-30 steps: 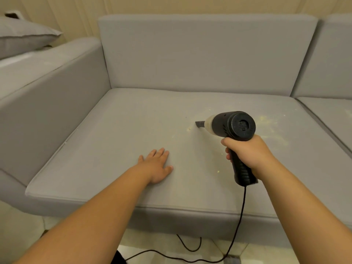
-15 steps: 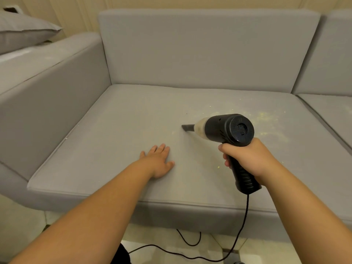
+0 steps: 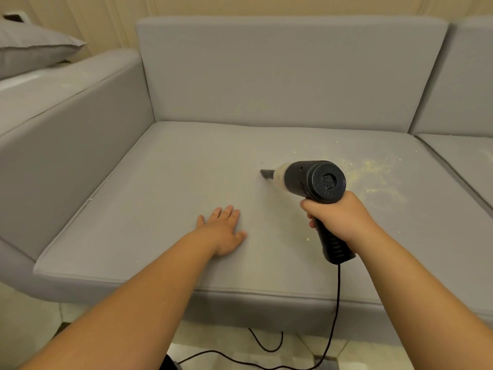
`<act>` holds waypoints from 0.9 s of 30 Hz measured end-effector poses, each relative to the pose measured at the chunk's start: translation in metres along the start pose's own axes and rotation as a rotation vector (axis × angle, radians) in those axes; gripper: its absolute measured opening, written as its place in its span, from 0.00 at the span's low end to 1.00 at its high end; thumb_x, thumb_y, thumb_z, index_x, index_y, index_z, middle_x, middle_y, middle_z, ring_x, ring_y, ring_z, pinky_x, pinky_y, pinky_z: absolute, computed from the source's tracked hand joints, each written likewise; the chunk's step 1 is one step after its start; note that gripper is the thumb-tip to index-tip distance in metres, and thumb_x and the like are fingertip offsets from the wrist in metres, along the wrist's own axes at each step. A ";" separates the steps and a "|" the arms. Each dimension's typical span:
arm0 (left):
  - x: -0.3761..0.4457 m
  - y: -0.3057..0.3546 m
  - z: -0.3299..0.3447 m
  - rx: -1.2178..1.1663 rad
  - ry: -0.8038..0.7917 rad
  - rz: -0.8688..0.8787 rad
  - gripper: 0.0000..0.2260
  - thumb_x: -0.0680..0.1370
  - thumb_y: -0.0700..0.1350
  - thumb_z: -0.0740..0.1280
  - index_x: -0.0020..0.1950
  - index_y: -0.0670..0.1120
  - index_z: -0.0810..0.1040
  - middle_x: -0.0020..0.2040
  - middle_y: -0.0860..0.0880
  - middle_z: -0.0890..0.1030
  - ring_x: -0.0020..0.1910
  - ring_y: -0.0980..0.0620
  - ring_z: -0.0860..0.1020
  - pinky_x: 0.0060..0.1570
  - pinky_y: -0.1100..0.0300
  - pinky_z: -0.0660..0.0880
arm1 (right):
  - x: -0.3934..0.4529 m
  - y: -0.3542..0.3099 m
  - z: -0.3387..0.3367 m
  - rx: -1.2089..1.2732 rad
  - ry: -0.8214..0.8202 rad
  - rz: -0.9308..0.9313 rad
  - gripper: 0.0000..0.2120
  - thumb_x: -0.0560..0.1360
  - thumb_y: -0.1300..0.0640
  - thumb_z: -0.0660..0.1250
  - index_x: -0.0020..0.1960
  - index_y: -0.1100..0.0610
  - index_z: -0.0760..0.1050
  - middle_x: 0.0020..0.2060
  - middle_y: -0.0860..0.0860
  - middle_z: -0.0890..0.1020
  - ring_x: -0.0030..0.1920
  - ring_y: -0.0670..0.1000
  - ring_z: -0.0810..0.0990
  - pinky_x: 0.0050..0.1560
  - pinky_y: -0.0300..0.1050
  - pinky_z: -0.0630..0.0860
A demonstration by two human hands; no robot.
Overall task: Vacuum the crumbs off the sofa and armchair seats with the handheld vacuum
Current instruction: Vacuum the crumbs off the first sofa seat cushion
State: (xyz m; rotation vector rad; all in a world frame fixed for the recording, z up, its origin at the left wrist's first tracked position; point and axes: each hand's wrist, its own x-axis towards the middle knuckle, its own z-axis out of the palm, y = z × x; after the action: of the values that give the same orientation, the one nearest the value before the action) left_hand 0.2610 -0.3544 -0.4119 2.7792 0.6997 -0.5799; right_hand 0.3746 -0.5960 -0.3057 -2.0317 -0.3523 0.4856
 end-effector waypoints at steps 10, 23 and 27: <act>0.026 0.021 -0.006 -0.017 0.031 0.047 0.33 0.84 0.64 0.50 0.85 0.54 0.40 0.85 0.54 0.39 0.83 0.49 0.40 0.78 0.34 0.40 | 0.036 -0.006 0.013 0.170 0.101 -0.004 0.10 0.72 0.57 0.75 0.49 0.63 0.82 0.37 0.58 0.86 0.34 0.52 0.85 0.46 0.55 0.83; 0.057 0.035 -0.010 0.007 0.077 0.137 0.32 0.85 0.63 0.49 0.85 0.54 0.41 0.85 0.55 0.39 0.83 0.50 0.40 0.78 0.35 0.40 | 0.080 -0.002 -0.031 0.307 0.259 0.054 0.05 0.74 0.58 0.76 0.49 0.54 0.82 0.40 0.56 0.85 0.35 0.52 0.85 0.47 0.55 0.84; 0.068 0.041 -0.012 0.003 0.087 0.143 0.31 0.85 0.63 0.49 0.85 0.56 0.41 0.84 0.55 0.39 0.83 0.50 0.40 0.78 0.36 0.40 | 0.086 0.003 -0.023 0.255 0.195 0.048 0.06 0.74 0.57 0.76 0.50 0.56 0.82 0.40 0.57 0.85 0.36 0.52 0.85 0.49 0.59 0.85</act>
State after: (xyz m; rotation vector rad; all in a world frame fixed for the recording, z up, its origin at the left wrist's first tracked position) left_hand 0.3403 -0.3581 -0.4253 2.8426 0.5106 -0.4344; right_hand 0.4608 -0.5774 -0.3150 -1.8236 -0.1164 0.3393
